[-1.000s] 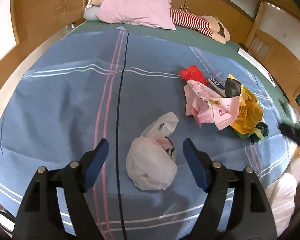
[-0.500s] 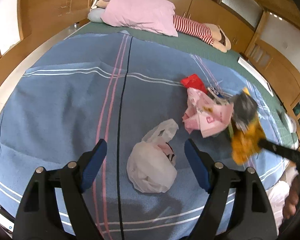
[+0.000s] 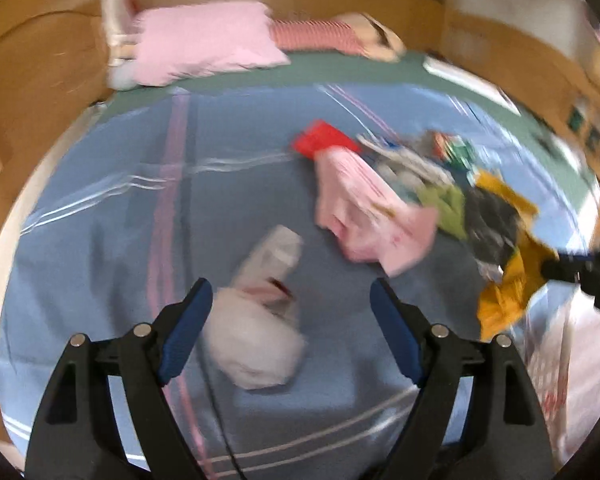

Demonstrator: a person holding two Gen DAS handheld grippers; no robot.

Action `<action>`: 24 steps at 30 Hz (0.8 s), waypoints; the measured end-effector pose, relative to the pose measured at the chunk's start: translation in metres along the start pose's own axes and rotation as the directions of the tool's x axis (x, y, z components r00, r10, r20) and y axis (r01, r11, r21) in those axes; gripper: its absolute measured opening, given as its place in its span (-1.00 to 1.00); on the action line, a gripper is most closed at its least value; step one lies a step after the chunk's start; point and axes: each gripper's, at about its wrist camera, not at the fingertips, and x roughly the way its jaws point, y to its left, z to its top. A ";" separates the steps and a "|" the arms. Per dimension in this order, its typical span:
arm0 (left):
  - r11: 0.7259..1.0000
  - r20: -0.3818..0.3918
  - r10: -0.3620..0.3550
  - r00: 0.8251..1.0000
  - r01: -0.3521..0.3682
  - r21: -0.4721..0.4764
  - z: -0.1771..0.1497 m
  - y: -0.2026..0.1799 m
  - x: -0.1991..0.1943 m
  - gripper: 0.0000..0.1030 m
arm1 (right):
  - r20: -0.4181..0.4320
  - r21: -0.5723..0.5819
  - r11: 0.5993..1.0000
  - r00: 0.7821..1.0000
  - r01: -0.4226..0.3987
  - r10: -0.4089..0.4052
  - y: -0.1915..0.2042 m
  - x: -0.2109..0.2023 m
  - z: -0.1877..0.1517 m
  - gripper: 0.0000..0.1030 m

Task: Collect trash
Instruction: 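Grasp the yellow chip bag with the right tool while the left tool grasps the white plastic bag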

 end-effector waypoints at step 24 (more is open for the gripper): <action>0.939 -0.170 -0.076 0.982 0.013 -0.345 -0.020 0.073 0.025 0.41 | -0.059 -0.004 1.000 0.998 0.010 -0.011 0.009 0.025 -0.008 -0.42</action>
